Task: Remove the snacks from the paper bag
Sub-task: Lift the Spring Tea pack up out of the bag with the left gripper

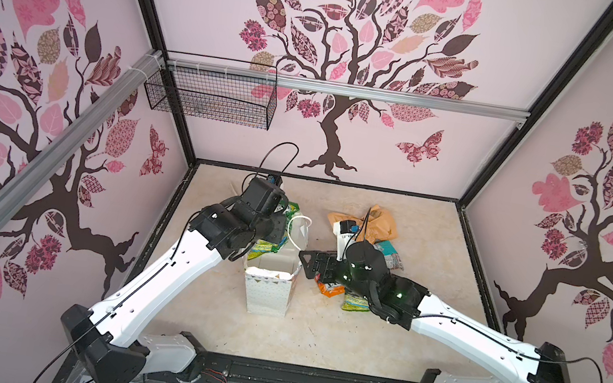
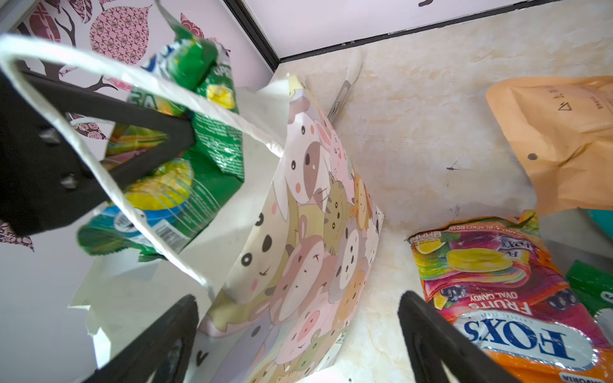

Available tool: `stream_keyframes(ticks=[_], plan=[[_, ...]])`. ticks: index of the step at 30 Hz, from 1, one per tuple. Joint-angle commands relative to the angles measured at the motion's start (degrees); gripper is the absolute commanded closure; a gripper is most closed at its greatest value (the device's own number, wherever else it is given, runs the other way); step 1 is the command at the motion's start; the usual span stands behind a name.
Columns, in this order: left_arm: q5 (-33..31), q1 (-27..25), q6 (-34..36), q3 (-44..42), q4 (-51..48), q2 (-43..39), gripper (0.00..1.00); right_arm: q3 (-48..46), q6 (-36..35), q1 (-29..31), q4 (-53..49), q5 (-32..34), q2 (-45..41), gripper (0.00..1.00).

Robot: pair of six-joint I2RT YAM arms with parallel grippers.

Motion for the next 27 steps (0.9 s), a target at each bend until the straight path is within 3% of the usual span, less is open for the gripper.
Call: stream_keyframes(ticks=[1, 14, 20, 24, 27], plan=[[-1.4, 0.3, 1.7, 4.2, 0.5, -1.5, 1.0, 0.1, 0.0, 0.2, 0.0, 0.2, 0.2, 0.03], [-4.5, 0.2, 5.4, 12.2, -2.8, -0.6, 1.0, 2.2, -0.5, 0.2, 0.5, 0.5, -6.1, 0.02], [-2.3, 0.1, 5.5, 16.5, -3.2, -0.7, 1.0, 3.5, -2.2, 0.2, 0.4, 2.5, -10.9, 0.01], [-2.3, -2.4, 5.3, 18.9, -2.5, -0.9, 1.0, 4.5, -3.2, 0.2, 0.5, 3.5, -13.5, 0.01], [-5.9, -6.5, 6.2, 21.1, -1.5, -0.4, 1.0, 5.2, -3.9, 0.2, 1.0, 3.9, -14.8, 0.0]])
